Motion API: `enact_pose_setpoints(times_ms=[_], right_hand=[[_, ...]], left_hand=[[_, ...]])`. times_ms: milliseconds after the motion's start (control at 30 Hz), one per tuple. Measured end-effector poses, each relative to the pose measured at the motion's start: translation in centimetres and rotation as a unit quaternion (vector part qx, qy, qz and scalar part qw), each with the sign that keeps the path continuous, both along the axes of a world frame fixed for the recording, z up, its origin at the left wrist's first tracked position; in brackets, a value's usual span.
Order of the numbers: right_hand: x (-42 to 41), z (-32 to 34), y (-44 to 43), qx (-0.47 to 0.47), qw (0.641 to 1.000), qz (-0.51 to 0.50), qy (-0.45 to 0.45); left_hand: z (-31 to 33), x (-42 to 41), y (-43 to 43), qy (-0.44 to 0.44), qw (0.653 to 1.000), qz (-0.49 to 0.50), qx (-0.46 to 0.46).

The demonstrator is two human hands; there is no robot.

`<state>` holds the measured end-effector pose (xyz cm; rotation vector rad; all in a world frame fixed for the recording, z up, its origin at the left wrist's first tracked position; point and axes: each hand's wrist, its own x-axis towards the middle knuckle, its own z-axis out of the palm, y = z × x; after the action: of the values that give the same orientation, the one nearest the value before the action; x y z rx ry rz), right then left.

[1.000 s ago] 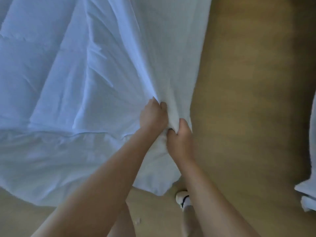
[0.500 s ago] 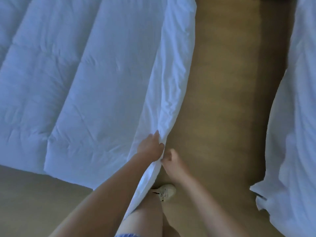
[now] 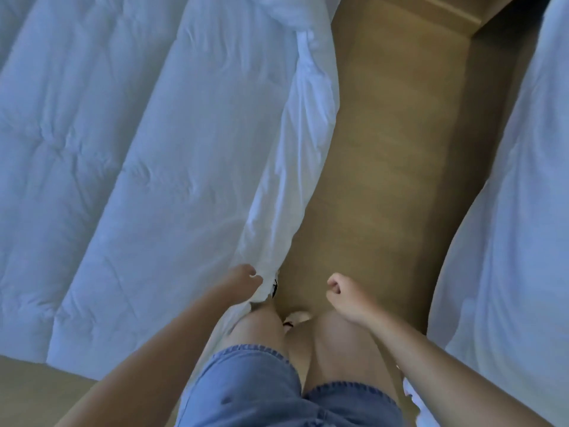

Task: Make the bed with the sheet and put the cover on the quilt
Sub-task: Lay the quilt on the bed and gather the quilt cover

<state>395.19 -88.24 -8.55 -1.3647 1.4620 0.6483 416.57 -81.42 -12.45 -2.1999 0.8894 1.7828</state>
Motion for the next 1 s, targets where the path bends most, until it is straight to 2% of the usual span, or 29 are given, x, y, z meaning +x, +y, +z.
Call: enact_pose_setpoints(times_ms=[167,367,467,533,667,800,900,1000], right_hand=[[-1.5,2.1,-8.7,-0.022,1.000,-0.018,0.002],[-4.1,3.7,-23.3,-0.045,0.998,-0.007,-0.049],[-5.6,4.9,-31.5,-0.056,0.997,0.015,-0.052],[-6.5,5.7,-36.9,-0.055,0.996,0.047,-0.047],[-6.3,7.3,-46.8,-0.065,0.988,0.135,-0.025],[-2.3,7.2,-54.9,-0.082,0.985,0.146,-0.050],[2.1,6.3,-60.4,-0.082,0.981,0.161,-0.070],[8.5,5.9,-66.2,-0.068,0.970,0.216,-0.089]], left_hand=[[3.0,-0.3,-11.5,0.016,0.996,-0.083,-0.027],[4.7,-1.6,-23.9,-0.028,0.997,-0.068,-0.004],[5.6,-3.0,-29.9,-0.024,0.996,-0.072,0.044],[6.8,-4.3,-34.9,-0.016,0.998,-0.052,0.039],[9.6,-5.7,-44.4,0.012,0.994,0.092,-0.065],[9.9,-2.4,-51.4,-0.016,0.969,0.222,-0.110],[8.9,3.5,-55.6,-0.059,0.917,0.375,-0.125],[7.0,11.5,-59.2,-0.179,0.860,0.459,-0.135]])
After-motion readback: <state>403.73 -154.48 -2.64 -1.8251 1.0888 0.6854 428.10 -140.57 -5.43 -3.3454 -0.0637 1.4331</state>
